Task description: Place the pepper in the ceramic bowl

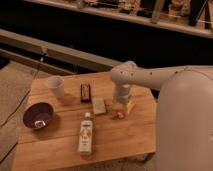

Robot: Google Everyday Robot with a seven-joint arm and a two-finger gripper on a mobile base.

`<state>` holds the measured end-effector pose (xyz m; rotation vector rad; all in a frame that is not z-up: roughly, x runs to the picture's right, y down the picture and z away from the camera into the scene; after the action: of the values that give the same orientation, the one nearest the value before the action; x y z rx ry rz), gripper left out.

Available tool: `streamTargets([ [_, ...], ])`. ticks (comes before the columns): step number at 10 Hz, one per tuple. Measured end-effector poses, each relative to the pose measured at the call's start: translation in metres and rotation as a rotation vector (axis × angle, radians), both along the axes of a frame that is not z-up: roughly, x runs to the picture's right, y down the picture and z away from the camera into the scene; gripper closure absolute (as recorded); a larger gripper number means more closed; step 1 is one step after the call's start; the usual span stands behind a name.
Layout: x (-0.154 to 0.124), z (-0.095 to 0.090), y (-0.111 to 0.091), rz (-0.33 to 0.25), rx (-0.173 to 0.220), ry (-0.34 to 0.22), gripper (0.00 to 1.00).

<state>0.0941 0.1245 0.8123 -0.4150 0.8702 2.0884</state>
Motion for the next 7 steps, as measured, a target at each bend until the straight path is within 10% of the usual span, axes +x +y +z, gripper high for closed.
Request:
streamTargets([
  [7, 0.011, 0.004, 0.017, 0.000, -0.047, 0.014, 0.35],
])
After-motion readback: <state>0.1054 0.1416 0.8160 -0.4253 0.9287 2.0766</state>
